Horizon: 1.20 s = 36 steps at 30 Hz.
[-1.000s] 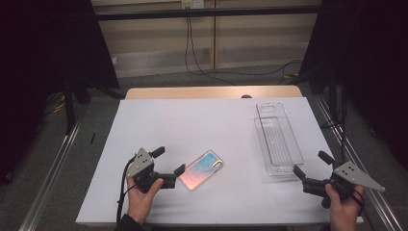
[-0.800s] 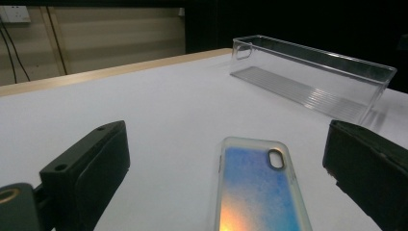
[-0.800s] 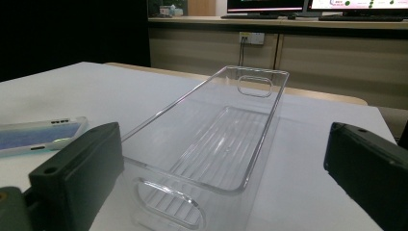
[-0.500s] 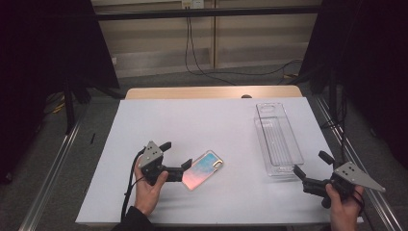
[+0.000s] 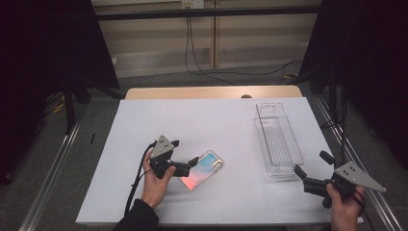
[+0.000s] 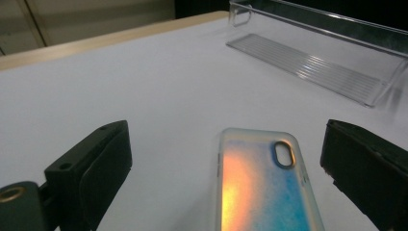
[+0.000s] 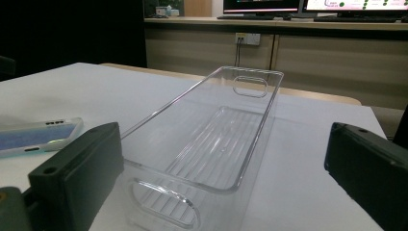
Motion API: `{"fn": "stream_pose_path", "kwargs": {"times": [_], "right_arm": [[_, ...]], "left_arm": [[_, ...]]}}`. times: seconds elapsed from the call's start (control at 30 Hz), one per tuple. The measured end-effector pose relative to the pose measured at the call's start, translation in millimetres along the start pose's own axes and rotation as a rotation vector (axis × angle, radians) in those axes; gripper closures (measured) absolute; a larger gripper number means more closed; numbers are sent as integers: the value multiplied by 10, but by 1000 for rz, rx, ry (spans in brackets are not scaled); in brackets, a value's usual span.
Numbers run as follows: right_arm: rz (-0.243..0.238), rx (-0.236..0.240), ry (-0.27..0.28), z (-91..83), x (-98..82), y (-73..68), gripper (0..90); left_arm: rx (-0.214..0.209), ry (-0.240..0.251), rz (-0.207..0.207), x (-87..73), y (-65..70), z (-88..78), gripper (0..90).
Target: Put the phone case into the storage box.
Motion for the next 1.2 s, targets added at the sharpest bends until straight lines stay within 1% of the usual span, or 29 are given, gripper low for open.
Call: {"fn": "stream_pose_path", "kwargs": {"times": [0.07, 0.13, 0.17, 0.23, 0.3, 0.33, 0.4, 0.43, 0.57, 0.6, 0.63, 0.67, 0.77, 0.8, 0.87, 0.97, 1.0, 1.03, 1.07, 1.1, 1.2], "right_arm": [[-1, 0, -1, 2, -2, 1, 0], [-2, 0, -1, 1, -1, -4, 0], [-2, 0, -1, 1, -1, -4, 0], [-2, 1, -1, 1, -1, -3, 0], [0, 1, -2, 2, -3, 1, 0], [3, 1, 1, 1, -1, 0, 0], [0, 2, 1, 0, 0, -4, 0], [0, 2, 1, 0, 0, -4, 0], [-2, 3, 0, 0, -1, -4, 0], [-2, 3, 0, 0, -2, -4, 0], [-4, 4, 0, -1, -2, -5, 0], [-3, 6, 0, -1, -2, -8, 0], [-2, 6, -2, 2, -3, -11, 0], [-2, 5, -2, 1, -3, -10, 0], [-2, 4, -1, 0, -2, -9, 0], [-2, 6, -1, -1, 0, -12, 0], [-2, 7, 0, -2, 2, -15, 0], [-4, 7, 0, -1, 1, -15, 0], [-4, 7, 0, -1, 1, -15, 0], [-2, 7, -1, 0, -2, -14, 0], [-4, 7, -1, -3, 0, -13, 0]], "left_arm": [[-5, -20, 14, 5, 8, 16, 43], [-34, -32, 24, 35, 22, 39, 51], [-39, -46, 25, 42, 31, 48, 51], [-63, -91, 37, 61, 52, 69, 47], [-87, -92, 35, 88, 79, 100, 52], [-94, -103, 37, 89, 89, 113, 49], [-115, -158, 46, 79, 111, 150, 54], [-119, -169, 49, 82, 118, 166, 54], [-117, -197, 24, 88, 106, 187, 55], [-101, -206, 24, 83, 89, 186, 54], [-89, -225, 24, 72, 78, 185, 50], [-84, -238, 25, 66, 68, 186, 48], [-99, -288, 18, 32, 62, 214, 47], [-110, -307, 18, 20, 66, 235, 45], [-104, -338, 30, 6, 62, 268, 42], [-119, -386, 43, -20, 84, 327, 50], [-109, -402, 50, -30, 88, 343, 63], [-120, -427, 56, -44, 101, 363, 54], [-124, -435, 56, -50, 108, 372, 54], [-129, -458, 56, -61, 112, 379, 51], [-118, -486, 45, -90, 124, 388, 52]]}}
Point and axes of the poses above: each handheld gripper's, and its own axes: z roughly forward along the jaws, x roughly out of its top, y roughly to its right, the point moved 7 cm from there along z, roughly forward along the jaws, and after that the axes turned 2 degrees about -x, right-handed, at the moved point
